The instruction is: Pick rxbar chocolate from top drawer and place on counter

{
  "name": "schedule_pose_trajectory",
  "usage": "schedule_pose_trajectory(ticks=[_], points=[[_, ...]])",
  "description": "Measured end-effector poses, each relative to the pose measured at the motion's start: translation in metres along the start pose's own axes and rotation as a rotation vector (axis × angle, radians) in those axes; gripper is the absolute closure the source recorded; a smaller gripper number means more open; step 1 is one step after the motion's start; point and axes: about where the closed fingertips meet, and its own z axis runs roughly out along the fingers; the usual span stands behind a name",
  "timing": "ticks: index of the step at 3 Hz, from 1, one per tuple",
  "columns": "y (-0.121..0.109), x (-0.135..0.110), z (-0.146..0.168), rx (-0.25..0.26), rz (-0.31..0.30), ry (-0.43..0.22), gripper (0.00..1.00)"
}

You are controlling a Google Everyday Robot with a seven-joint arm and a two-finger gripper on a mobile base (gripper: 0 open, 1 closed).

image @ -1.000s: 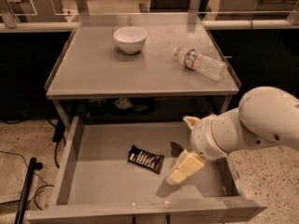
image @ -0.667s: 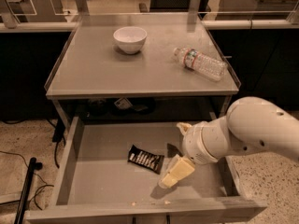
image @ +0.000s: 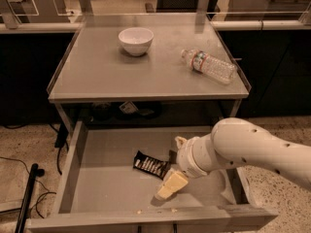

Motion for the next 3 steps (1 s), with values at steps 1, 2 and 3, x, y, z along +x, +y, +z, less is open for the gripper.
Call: schedule_pose_trajectory(ticks=[1, 2, 3], points=[[-0.012, 0.015, 0.032, 0.007, 0.047, 0.034, 0.0], [-0.017, 0.02, 0.051, -0.002, 0.077, 0.04, 0.0], [-0.012, 0.016, 0.067, -0.06, 0.079, 0.02, 0.0]])
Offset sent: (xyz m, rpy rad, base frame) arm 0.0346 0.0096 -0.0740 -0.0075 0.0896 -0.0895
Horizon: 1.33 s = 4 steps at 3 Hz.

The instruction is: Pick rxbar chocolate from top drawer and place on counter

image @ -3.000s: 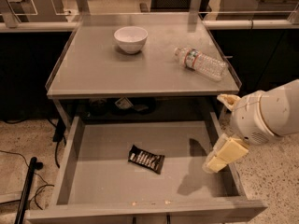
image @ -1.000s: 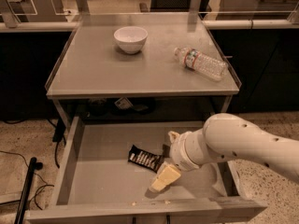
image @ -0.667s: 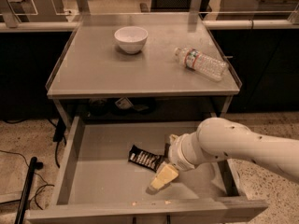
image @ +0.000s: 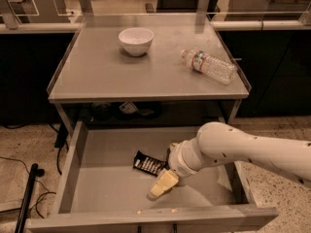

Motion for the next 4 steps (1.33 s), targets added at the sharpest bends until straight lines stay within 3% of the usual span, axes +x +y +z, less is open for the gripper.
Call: schedule_pose_trajectory(ticks=[2, 4], points=[[0.02, -0.018, 0.02, -0.091, -0.049, -0.054, 0.0], [0.018, -0.014, 0.025, -0.093, -0.048, -0.042, 0.0]])
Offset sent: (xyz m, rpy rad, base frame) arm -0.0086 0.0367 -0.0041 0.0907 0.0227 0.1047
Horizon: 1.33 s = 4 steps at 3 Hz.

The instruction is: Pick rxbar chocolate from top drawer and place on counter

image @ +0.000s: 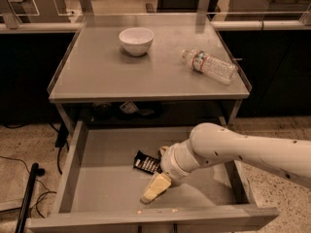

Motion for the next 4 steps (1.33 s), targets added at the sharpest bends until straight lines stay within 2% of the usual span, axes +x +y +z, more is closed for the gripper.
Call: schedule_pose_trajectory(ticks=[2, 3, 4], points=[[-0.0015, 0.0099, 0.0117, -0.016, 0.018, 0.031, 0.0], [-0.0016, 0.0104, 0.0123, -0.017, 0.02, 0.033, 0.21], [-0.0016, 0.0104, 0.0123, -0.017, 0.02, 0.033, 0.53]])
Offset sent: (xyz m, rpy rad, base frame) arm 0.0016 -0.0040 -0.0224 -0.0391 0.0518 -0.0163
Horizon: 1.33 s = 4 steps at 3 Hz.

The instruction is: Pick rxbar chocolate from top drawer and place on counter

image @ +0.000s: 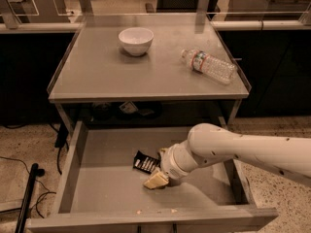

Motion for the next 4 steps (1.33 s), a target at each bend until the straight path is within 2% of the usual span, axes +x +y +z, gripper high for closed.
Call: schedule_pose_trajectory(ticks=[2, 3, 4], points=[[0.001, -0.006, -0.008, 0.0, 0.0, 0.0, 1.0], [0.001, -0.007, -0.01, 0.0, 0.0, 0.0, 1.0], [0.01, -0.033, -0.041, 0.038, -0.045, 0.02, 1.0]])
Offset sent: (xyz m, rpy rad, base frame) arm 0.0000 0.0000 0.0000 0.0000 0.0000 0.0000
